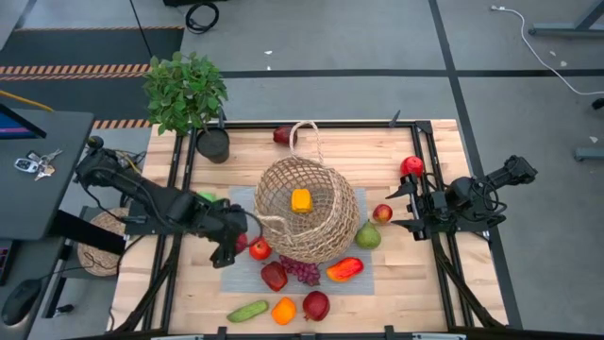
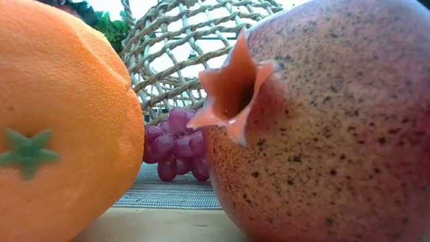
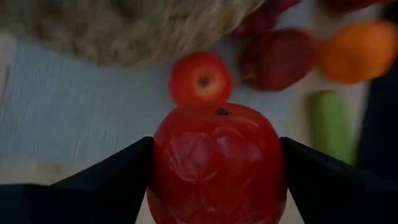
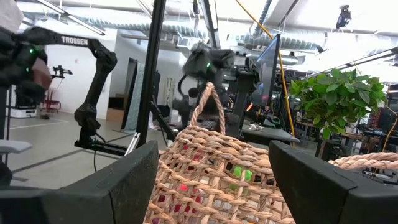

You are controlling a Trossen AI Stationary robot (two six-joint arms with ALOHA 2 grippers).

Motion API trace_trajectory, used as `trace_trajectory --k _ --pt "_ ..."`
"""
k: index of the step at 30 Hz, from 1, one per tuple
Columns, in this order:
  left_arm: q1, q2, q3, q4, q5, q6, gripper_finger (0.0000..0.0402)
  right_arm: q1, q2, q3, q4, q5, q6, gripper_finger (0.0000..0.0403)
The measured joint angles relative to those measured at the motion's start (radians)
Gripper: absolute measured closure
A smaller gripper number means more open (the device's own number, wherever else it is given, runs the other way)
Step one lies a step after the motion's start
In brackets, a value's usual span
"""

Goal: Build produce basket
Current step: Put the red apple into the basket

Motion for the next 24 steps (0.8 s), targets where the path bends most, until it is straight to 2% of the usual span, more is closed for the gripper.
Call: trace_trajectory --k 4,10,14,19,24 --pt "0.057 0.0 0.129 -0.071 0.089 0.016 0.007 0.0 0.0 0.0 0.0 0.0 0.0 0.0093" --pt "0.124 -0.001 0.306 -0.238 0.051 0.108 0.007 0.0 0.0 0.0 0.0 0.0 0.0 0.0093" --pt "0.173 -0.001 0.4 -0.274 0.047 0.204 0.007 0.0 0.0 0.0 0.0 0.0 0.0 0.0093" --pt "0.244 -0.001 0.514 -0.235 0.016 0.378 0.007 0.0 0.0 0.0 0.0 0.0 0.0 0.0093" --pt "0.311 -0.001 0.549 -0.117 -0.08 0.569 0.007 0.0 0.0 0.0 0.0 0.0 0.0 0.0093"
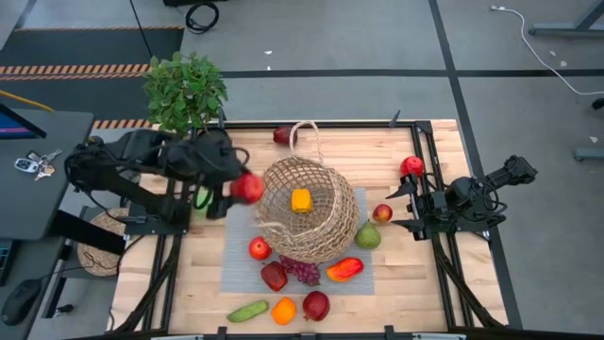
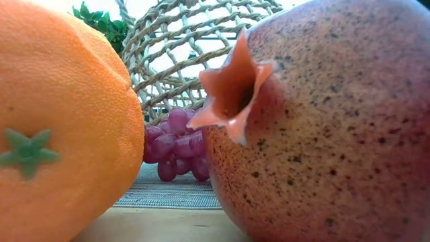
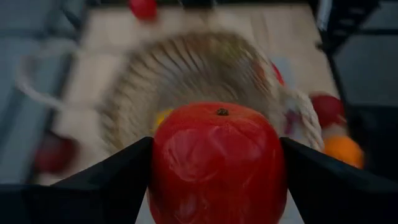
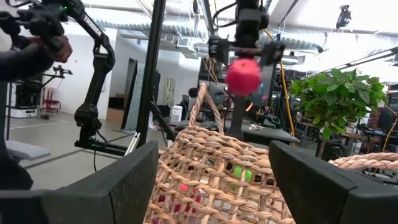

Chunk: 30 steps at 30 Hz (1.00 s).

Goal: Build produce basket
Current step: Put the red apple into the basket

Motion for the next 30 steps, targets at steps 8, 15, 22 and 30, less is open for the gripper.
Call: trace_trajectory --k 8,15,22,30 --pt "0.079 0.062 0.0 0.143 -0.014 0.158 0.007 0.0 0.0 0.0 0.0 0.0 0.0 0.0093" --pt "0.133 0.178 -0.001 0.109 -0.014 0.234 0.007 0.0 0.0 0.0 0.004 0.0 0.0 0.0093" --pt "0.142 0.268 -0.001 0.098 -0.014 0.419 0.007 0.0 0.0 0.0 0.004 0.0 0.0 0.0093" --pt "0.115 0.297 -0.002 0.098 -0.014 0.879 0.0069 0.0 0.0 0.0 0.004 0.0 0.0 0.0093"
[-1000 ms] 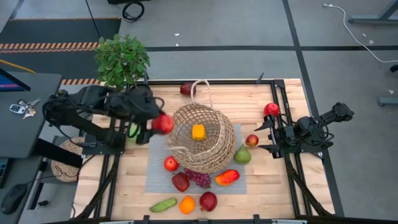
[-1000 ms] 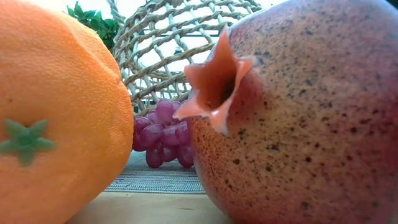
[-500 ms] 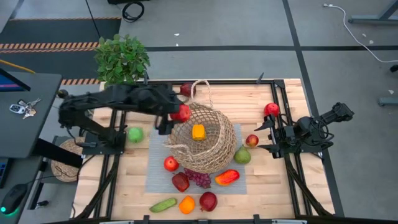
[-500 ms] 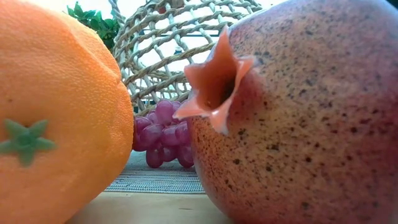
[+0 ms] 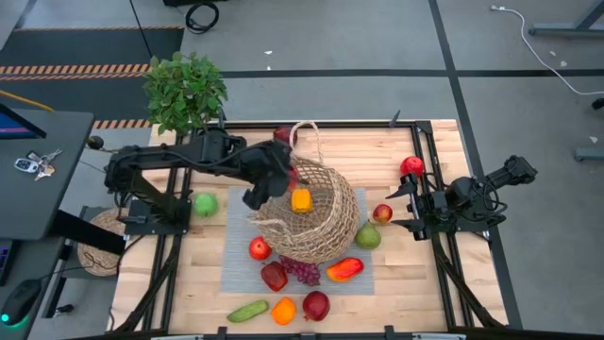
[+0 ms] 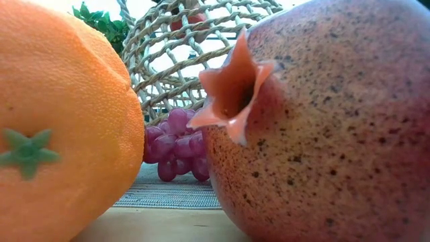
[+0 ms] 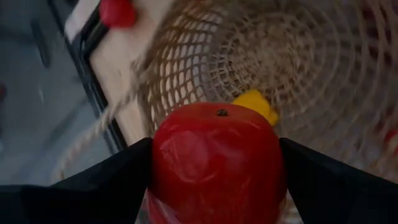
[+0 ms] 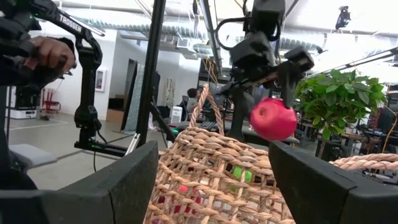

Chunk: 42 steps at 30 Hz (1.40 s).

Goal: Build produce basket
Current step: Put the red apple into the basket

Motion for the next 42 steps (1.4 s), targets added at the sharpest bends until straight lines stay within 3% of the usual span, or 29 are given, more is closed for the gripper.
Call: trace_trajectory --k 10,14,17,20,23,33,42 --pt "-0.031 0.0 0.0 0.002 0.0 0.702 0.0069 0.0 0.0 0.0 0.0 0.0 0.0 0.0093" --pt "-0.031 0.0 0.0 0.015 0.001 0.874 0.0069 0.0 0.0 0.0 0.0 0.0 0.0 0.0093" --pt "-0.032 0.0 0.0 0.031 0.001 0.91 0.0069 0.0 0.0 0.0 0.0 0.0 0.0 0.0093" --pt "-0.031 0.0 0.0 0.044 0.001 0.862 0.0069 0.0 0.0 0.0 0.0 0.0 0.0 0.0093" --pt "-0.03 0.0 0.0 0.054 0.001 0.708 0.0069 0.0 0.0 0.0 0.0 0.0 0.0 0.0093" --pt "-0.03 0.0 0.0 0.068 0.001 -0.146 0.0069 0.0 0.0 0.0 0.0 0.0 0.0 0.0093" --pt "-0.025 0.021 -0.013 0.103 0.001 -0.306 0.0069 0.0 0.0 0.0 0.0 0.0 0.0 0.0093"
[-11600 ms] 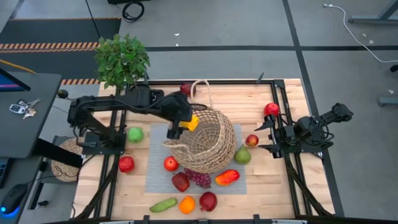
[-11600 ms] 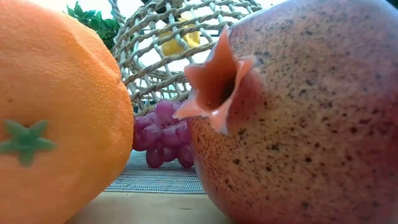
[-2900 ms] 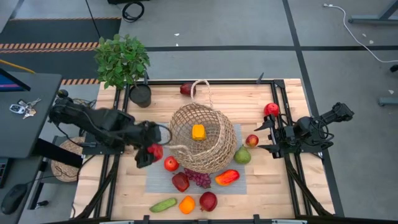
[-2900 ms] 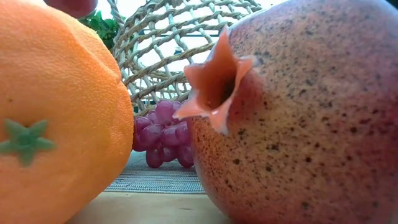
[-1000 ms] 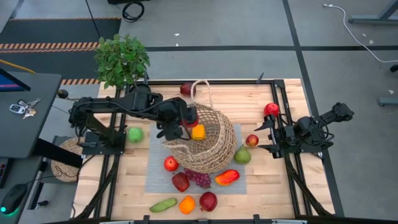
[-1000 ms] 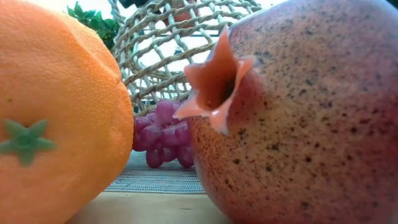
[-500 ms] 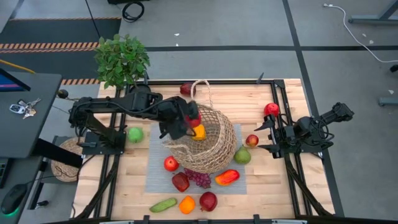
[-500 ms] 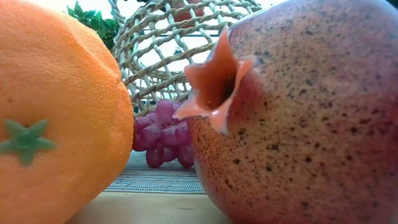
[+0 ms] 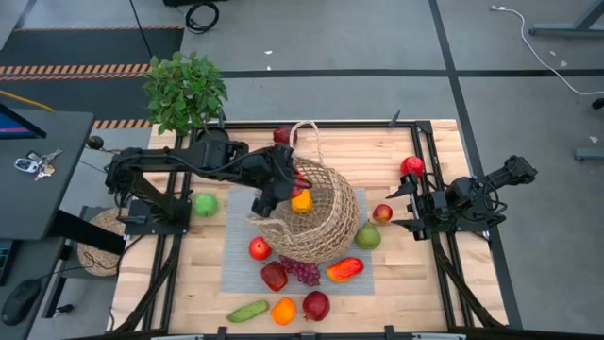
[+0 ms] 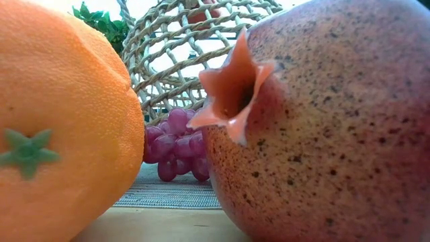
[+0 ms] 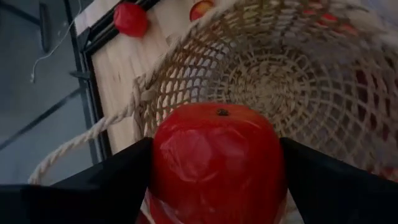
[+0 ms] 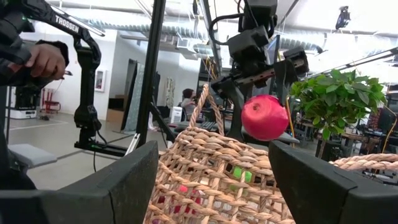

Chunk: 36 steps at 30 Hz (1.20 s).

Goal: Build produce basket
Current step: Put the red apple into the basket

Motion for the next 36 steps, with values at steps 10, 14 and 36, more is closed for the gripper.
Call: trace_trajectory --k 10,14,36 --pt "0.033 0.098 -0.012 -0.02 -0.029 0.034 0.0069 0.0 0.0 0.0 0.002 0.0 0.0 0.0093" --pt "0.053 0.136 -0.012 -0.015 -0.03 0.064 0.0069 0.0 0.0 0.0 0.001 0.0 0.0 0.0093" --pt "0.067 0.34 -0.013 -0.016 -0.031 0.249 0.0069 0.0 0.0 0.0 0.001 0.0 0.0 0.0093"
